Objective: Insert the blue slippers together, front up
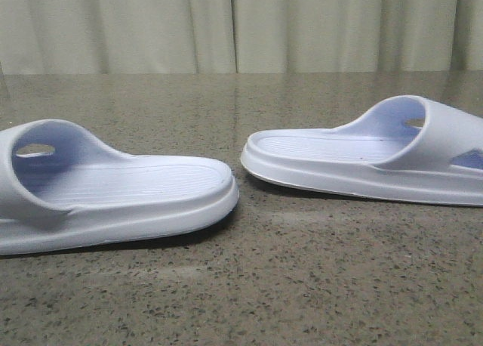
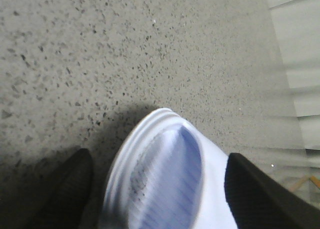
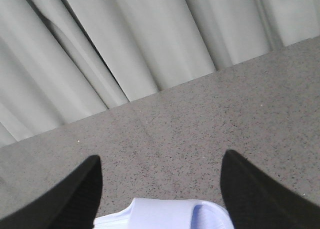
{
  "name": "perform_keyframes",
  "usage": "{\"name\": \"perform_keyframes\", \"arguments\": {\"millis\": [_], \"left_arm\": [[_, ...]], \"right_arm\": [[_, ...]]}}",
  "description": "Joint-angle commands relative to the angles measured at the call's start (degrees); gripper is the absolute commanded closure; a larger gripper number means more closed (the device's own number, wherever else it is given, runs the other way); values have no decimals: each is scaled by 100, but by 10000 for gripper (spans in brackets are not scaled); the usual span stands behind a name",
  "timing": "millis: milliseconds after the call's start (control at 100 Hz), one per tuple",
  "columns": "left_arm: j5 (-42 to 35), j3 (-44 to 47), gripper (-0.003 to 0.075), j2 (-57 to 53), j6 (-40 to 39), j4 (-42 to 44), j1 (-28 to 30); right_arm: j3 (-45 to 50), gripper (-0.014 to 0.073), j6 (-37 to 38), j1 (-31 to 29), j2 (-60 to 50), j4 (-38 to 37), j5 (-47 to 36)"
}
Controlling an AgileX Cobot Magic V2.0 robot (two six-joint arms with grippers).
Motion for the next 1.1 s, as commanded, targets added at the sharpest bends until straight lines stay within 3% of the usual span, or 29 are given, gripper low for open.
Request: {"name": "perform_keyframes", "arguments": {"millis": [0, 170, 560, 870, 1090], "left_arm": [[163, -142, 255, 75, -53, -351, -2], [451, -142, 335, 83, -53, -405, -2], [385, -142, 437, 83, -53, -391, -2], [261, -142, 705, 83, -53, -359, -2], [249, -142, 704, 83, -43, -730, -2]], "right_arm": [[-192, 158, -26, -39, 119, 49, -505], [-192, 158, -26, -39, 119, 49, -517], [-192, 158, -26, -39, 119, 49, -519], [-192, 158, -26, -39, 119, 49, -519], [-192, 158, -26, -39, 119, 49, -519]]}}
